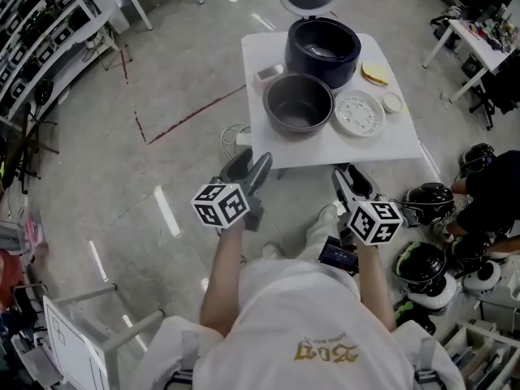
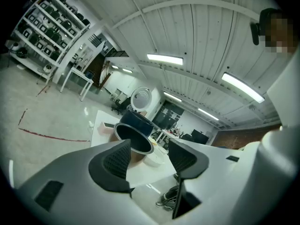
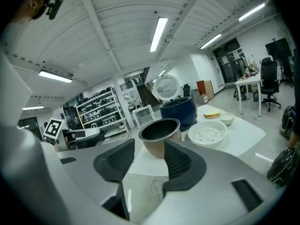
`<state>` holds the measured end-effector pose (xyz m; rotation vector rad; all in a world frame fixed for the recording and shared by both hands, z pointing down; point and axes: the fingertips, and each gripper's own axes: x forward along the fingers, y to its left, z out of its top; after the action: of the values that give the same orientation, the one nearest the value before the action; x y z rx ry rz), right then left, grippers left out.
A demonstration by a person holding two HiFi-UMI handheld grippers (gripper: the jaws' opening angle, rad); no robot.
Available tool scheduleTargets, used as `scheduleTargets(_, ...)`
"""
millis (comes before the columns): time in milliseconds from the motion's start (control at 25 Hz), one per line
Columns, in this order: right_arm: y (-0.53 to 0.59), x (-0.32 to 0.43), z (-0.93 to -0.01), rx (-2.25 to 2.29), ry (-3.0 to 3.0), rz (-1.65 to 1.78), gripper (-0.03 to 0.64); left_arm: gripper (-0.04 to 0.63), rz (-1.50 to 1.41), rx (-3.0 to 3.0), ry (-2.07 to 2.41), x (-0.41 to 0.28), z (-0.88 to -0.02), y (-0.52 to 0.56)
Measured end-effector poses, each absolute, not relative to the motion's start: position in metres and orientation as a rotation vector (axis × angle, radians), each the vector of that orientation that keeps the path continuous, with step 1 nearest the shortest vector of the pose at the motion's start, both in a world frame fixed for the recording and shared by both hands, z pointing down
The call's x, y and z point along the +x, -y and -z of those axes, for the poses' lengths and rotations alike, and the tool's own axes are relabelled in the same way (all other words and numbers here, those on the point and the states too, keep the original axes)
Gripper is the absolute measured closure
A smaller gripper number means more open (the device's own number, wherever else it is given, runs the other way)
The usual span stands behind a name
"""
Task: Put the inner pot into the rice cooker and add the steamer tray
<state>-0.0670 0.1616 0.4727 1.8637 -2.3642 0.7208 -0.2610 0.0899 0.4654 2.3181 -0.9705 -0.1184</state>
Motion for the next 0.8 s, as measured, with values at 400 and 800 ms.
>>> scheduleTargets(400,-0.124,-0.028,-0.49,1.778,2.418,-0.845,0.417,0.363,0.043,2.252,1.05,-0.226,-0.5,-0.07)
scheduleTargets(800,-0.044,0.017,-0.495,1.581,2.523,-0.941,0.42,0.387,0.049,2.116,1.235,-0.191,-0.503,-0.01)
